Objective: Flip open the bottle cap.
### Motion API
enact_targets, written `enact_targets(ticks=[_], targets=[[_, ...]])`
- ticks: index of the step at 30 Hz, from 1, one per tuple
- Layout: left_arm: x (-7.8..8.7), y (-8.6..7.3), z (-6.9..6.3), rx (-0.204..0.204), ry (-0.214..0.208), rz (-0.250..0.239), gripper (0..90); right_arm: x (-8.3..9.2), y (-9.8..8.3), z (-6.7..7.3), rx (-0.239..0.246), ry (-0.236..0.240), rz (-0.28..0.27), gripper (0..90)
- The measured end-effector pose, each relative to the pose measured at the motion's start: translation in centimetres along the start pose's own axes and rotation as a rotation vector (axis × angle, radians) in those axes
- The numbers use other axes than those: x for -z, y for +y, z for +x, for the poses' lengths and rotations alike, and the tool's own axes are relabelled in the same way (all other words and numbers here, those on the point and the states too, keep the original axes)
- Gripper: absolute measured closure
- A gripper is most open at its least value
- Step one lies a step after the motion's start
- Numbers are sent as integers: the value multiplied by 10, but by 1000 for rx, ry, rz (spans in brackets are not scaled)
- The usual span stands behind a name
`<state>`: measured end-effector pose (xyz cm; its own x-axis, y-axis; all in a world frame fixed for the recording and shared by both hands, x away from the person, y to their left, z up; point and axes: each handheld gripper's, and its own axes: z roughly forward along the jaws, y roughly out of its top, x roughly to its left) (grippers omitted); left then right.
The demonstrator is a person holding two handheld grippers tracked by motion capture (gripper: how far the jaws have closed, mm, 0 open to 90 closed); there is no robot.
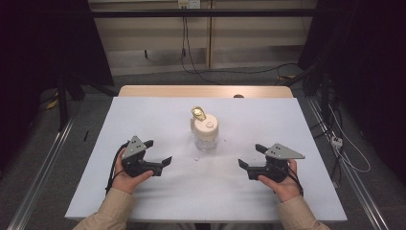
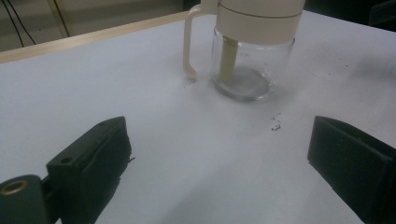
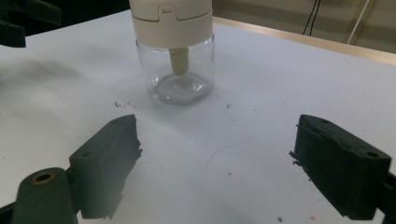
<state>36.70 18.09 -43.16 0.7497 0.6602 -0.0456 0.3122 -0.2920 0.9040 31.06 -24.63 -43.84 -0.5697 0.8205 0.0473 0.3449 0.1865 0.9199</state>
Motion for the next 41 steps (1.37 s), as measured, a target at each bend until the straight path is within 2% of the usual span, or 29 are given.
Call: enact_targets(ticks=[16,17,24,28,41], targets=[[21,-12,8,4,22,7,54,19,-15,-2,9,-10,-10,134],[23,-13,9,16,28,4,54,19,-15,-2,10,-12,-10,134],[32,-17,14,12,48,7,54,23,-19,-3,7,-18,-1,134],[37,-20,18,27,56,2,54,24,-20,-5,7,-21,-4,135],[38,-22,20,45,53,2,54,24,-22,-7,11,-31,2,135]])
